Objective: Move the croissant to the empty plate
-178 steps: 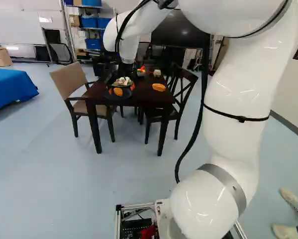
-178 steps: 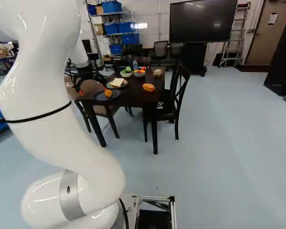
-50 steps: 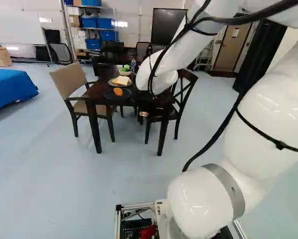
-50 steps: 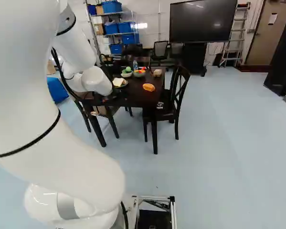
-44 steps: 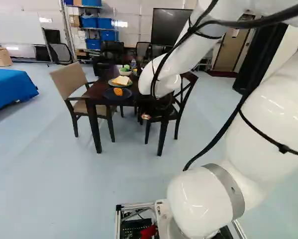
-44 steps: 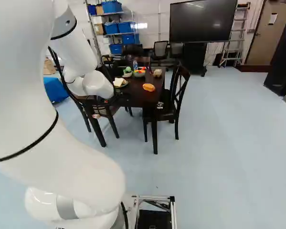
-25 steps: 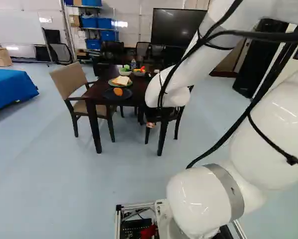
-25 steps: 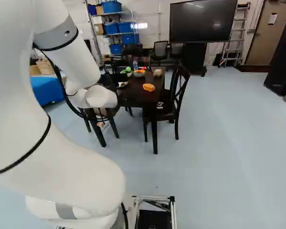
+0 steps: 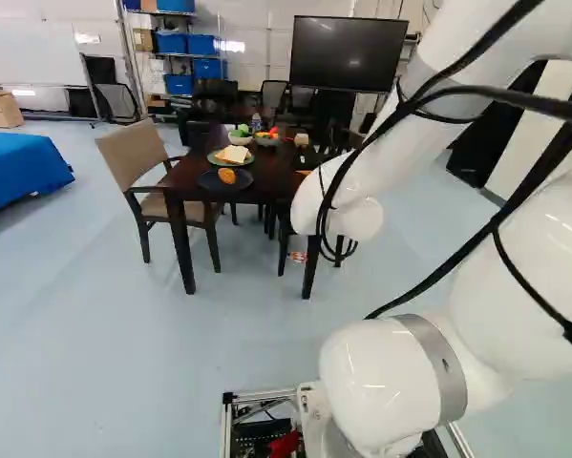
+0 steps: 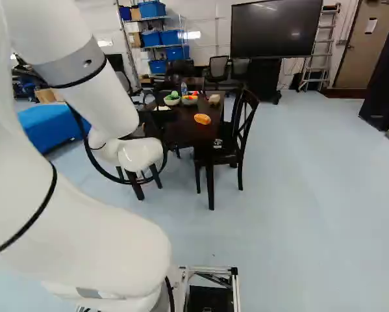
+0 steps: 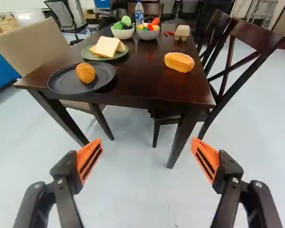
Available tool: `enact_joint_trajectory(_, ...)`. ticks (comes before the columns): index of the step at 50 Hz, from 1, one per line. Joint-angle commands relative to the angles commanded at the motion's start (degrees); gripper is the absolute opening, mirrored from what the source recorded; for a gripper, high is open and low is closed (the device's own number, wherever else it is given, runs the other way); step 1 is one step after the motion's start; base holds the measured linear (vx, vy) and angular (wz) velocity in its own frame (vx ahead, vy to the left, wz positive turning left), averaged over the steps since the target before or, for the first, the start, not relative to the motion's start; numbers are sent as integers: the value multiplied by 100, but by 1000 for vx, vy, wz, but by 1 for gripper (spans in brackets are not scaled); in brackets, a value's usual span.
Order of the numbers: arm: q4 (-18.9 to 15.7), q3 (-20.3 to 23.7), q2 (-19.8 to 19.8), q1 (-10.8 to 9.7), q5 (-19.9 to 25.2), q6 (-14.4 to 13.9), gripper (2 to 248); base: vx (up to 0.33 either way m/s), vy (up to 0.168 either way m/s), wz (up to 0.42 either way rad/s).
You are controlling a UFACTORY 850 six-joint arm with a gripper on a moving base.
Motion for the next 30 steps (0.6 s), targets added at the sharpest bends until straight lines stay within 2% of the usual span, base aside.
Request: enact_joint_trajectory(30, -10, 645, 280, -228, 826, 0, 247, 0, 0, 0)
